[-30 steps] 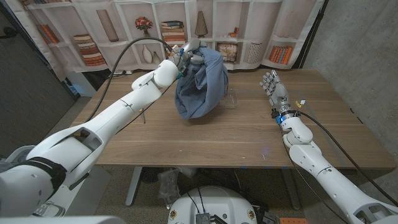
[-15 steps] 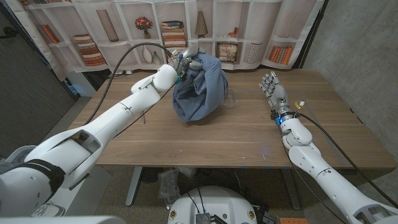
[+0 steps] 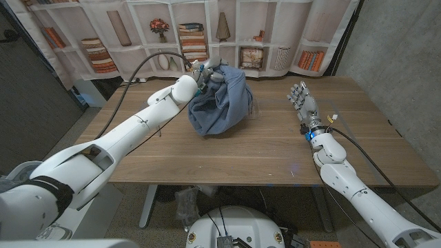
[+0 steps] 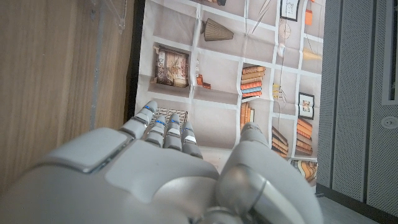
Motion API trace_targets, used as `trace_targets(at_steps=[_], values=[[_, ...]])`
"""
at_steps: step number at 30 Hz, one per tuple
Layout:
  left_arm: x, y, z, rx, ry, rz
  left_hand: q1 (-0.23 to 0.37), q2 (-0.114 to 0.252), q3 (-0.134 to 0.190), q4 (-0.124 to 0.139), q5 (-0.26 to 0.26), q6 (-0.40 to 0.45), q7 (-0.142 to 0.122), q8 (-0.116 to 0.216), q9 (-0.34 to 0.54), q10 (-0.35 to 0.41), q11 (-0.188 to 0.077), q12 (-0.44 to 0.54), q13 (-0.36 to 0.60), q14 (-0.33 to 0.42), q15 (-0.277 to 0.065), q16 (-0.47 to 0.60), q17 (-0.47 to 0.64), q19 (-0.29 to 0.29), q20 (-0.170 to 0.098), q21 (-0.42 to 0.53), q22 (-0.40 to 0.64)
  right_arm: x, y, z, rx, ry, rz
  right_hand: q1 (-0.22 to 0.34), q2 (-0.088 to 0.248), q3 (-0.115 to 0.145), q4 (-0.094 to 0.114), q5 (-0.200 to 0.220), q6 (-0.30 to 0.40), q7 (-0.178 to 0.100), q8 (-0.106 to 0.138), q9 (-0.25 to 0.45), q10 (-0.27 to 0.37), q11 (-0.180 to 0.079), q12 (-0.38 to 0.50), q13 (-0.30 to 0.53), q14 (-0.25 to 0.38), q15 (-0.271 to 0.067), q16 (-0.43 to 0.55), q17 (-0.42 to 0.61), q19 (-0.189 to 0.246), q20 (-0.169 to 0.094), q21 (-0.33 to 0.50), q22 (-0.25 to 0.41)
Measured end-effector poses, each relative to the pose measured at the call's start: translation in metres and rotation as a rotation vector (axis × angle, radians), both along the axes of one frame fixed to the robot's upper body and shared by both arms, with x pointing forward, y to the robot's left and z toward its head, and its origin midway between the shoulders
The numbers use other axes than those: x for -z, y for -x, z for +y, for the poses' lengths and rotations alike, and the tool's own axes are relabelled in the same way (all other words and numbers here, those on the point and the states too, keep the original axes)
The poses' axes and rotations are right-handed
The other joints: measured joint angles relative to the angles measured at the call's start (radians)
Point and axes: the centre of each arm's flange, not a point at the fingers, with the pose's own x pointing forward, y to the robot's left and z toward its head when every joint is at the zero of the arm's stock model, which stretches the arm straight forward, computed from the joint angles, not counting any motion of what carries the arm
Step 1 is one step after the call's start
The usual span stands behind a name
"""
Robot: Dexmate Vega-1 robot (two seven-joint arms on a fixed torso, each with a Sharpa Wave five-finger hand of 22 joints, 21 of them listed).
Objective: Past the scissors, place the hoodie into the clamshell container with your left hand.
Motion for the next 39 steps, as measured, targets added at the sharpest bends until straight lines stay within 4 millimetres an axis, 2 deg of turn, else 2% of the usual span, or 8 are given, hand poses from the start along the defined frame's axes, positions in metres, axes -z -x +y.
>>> trace_targets(at_steps=[39], values=[[0.037,-0.024,-0.008,0.022,0.015,0.133,0.000,0.000,-0.004,0.004,-0.004,-0.024,0.010,0.011,0.010,0.001,-0.001,-0.008,0.013,-0.002,-0.002,-0.024,0.050,-0.017,-0.017,0.014,0.000,0.009,0.002,-0.002,-0.002,0.015,0.025,0.000,0.000,0.003,-0.003,0.000,0.000,0.000,0.000,0.000,0.000,0.000,0.000,0.000,0.000,0.000,0.000,0.000,0.000,0.000,0.000,0.000]])
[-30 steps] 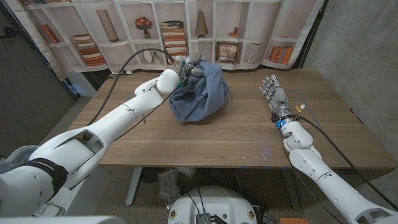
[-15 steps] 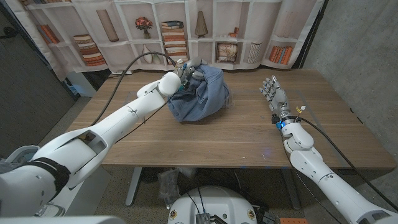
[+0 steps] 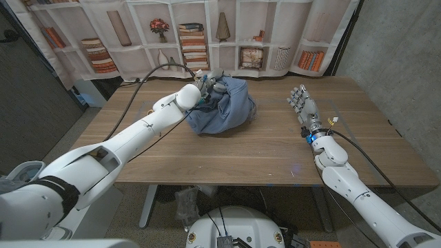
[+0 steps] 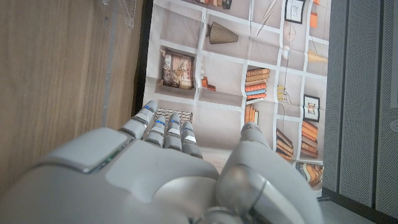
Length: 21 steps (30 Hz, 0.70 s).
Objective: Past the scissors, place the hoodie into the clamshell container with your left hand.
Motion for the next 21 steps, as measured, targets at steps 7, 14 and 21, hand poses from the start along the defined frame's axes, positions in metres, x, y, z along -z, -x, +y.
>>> trace_targets(at_steps=[7,14,21], values=[[0.005,-0.003,0.000,0.001,0.004,0.023,0.000,0.000,0.000,0.000,-0.002,-0.007,0.003,0.000,0.004,-0.009,0.001,-0.001,0.006,0.000,0.000,-0.002,0.005,0.000,0.000,0.000,0.000,0.001,0.000,-0.001,0.000,0.006,0.004,0.000,0.000,0.000,0.000,0.000,0.000,0.000,0.000,0.000,0.000,0.000,0.000,0.000,0.000,0.000,0.000,0.000,0.000,0.000,0.000,0.000],[0.010,-0.006,0.000,-0.001,0.008,0.047,-0.001,0.001,0.000,0.000,-0.008,-0.016,0.002,0.000,0.004,-0.014,0.005,-0.001,0.012,-0.002,-0.002,-0.008,0.013,-0.006,-0.005,0.000,0.000,0.002,0.000,-0.003,-0.001,0.005,0.006,-0.005,0.005,-0.003,-0.003,0.000,0.000,0.000,0.000,0.000,0.000,0.000,0.000,0.000,0.000,0.000,0.000,0.000,0.000,0.000,0.000,0.000],[0.013,-0.008,0.001,0.000,0.012,0.062,-0.005,0.005,-0.010,0.010,-0.008,-0.041,0.015,-0.008,-0.006,-0.042,0.013,-0.022,0.006,-0.010,-0.010,-0.026,0.048,-0.015,-0.015,0.000,0.000,0.004,-0.001,-0.005,0.000,0.003,0.013,-0.005,0.005,-0.003,-0.003,0.000,0.000,0.000,0.000,0.000,0.000,0.000,0.000,0.000,0.000,0.000,0.000,0.000,0.000,0.000,0.000,0.000]])
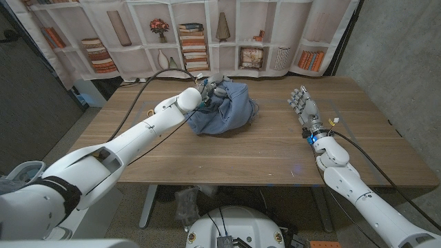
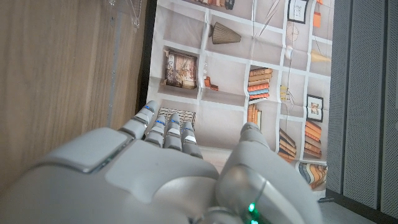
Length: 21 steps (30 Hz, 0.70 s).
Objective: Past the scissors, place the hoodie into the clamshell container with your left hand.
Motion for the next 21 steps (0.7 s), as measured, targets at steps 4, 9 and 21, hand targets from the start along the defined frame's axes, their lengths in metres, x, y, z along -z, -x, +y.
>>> trace_targets(at_steps=[4,9,21], values=[[0.0015,-0.0008,0.0016,0.000,0.002,0.010,-0.019,0.019,-0.020,0.020,0.000,-0.020,0.009,-0.017,-0.017,-0.026,0.009,-0.028,-0.020,-0.011,-0.011,-0.021,0.034,-0.012,-0.012,-0.003,0.000,0.0010,-0.0004,-0.0006,0.001,-0.001,0.002,0.000,0.000,0.000,0.000,0.000,0.000,0.000,0.000,0.000,0.000,0.000,0.000,0.000,0.000,0.000,0.000,0.000,0.000,0.000,0.000,0.000],[0.0025,-0.0010,0.0050,0.002,0.006,0.024,-0.158,0.046,-0.081,0.081,-0.009,-0.045,0.006,-0.059,-0.066,-0.047,0.017,-0.081,-0.072,-0.018,-0.062,-0.057,0.055,0.002,-0.060,-0.036,-0.001,0.0027,-0.0010,-0.0008,0.000,-0.003,0.004,0.000,0.000,0.000,0.000,0.000,0.000,0.000,0.000,0.000,0.000,0.000,0.000,0.000,0.000,0.000,0.000,0.000,0.000,0.000,0.000,0.000],[0.0016,0.0021,0.0081,0.031,0.017,0.032,-0.455,-0.028,-0.070,0.323,-0.035,-0.057,-0.032,-0.113,-0.144,-0.087,0.008,-0.157,-0.152,-0.099,-0.077,-0.084,-0.044,-0.025,-0.066,-0.111,-0.005,0.0049,-0.0020,-0.0010,0.001,-0.008,0.007,0.007,0.007,0.003,-0.003,0.000,0.000,0.000,0.000,0.000,0.000,0.000,0.000,0.000,0.000,0.000,0.000,0.000,0.000,0.000,0.000,0.000]])
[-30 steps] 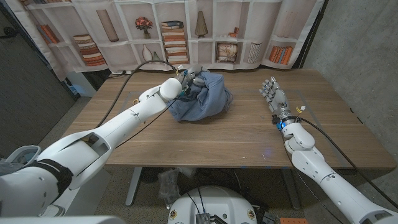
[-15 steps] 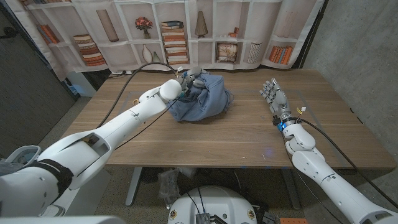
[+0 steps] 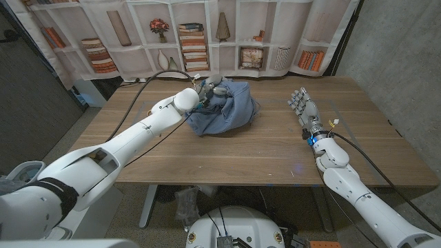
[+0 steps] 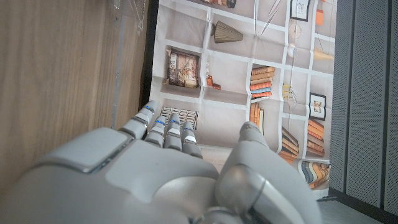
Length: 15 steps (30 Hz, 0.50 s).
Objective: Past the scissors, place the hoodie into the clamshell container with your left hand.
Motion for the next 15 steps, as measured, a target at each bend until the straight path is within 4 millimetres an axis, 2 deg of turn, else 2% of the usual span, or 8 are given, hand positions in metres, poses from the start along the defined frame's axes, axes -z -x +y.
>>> trace_targets(at_steps=[1,4,8,11,15], values=[[0.0000,0.0000,0.0000,0.000,0.000,0.000,-0.020,-0.006,0.004,0.021,0.000,0.000,0.000,-0.006,-0.005,-0.002,-0.002,-0.003,-0.005,-0.006,-0.002,0.000,-0.006,-0.005,0.005,-0.006,0.001,0.0000,-0.0001,0.0001,0.000,0.000,0.000,0.000,0.000,0.000,0.000,0.000,0.000,0.000,0.000,0.000,0.000,0.000,0.000,0.000,0.000,0.000,0.000,0.000,0.000,0.000,0.000,0.000],[-0.0002,0.0013,-0.0001,0.006,-0.001,0.001,-0.062,-0.024,-0.010,0.047,0.000,-0.001,-0.010,-0.019,-0.021,-0.012,-0.002,-0.015,-0.017,-0.024,0.004,0.000,-0.021,-0.027,0.016,-0.022,0.003,0.0001,-0.0004,0.0005,-0.001,-0.001,0.001,0.000,0.000,0.000,0.000,0.000,0.000,0.000,0.000,0.000,0.000,0.000,0.000,0.000,0.000,0.000,0.000,0.000,0.000,0.000,0.000,0.000],[-0.0012,0.0025,0.0002,0.008,-0.003,0.000,-0.101,-0.035,-0.026,0.065,0.009,-0.016,-0.027,-0.043,-0.041,-0.040,-0.003,-0.034,-0.031,-0.064,0.013,0.000,-0.040,-0.062,0.035,-0.046,0.005,0.0006,-0.0008,0.0007,-0.001,-0.001,0.002,0.000,0.000,0.000,0.000,0.000,0.000,0.000,0.000,0.000,0.000,0.000,0.000,0.000,0.000,0.000,0.000,0.000,0.000,0.000,0.000,0.000],[-0.0020,0.0037,0.0006,0.008,-0.004,0.000,-0.130,-0.049,-0.037,0.076,0.016,-0.040,-0.050,-0.064,-0.055,-0.050,-0.003,-0.050,-0.042,-0.090,0.014,0.000,-0.055,-0.086,0.050,-0.062,0.005,0.0015,-0.0013,0.0005,-0.001,-0.001,0.004,0.005,0.005,0.004,-0.004,0.000,0.000,0.000,0.000,0.000,0.000,0.000,0.000,0.000,0.000,0.000,0.000,0.000,0.000,0.000,0.000,0.000],[-0.0034,0.0052,0.0020,0.004,-0.004,-0.001,-0.167,-0.059,-0.056,0.073,0.027,-0.103,-0.084,-0.101,-0.074,-0.080,-0.005,-0.070,-0.056,-0.122,0.018,0.000,-0.075,-0.111,0.065,-0.080,0.010,0.0025,-0.0018,0.0006,-0.002,-0.003,0.005,0.005,0.005,0.004,-0.004,0.000,0.000,0.000,0.000,0.000,0.000,0.000,0.000,0.000,0.000,0.000,0.000,0.000,0.000,0.000,0.000,0.000]])
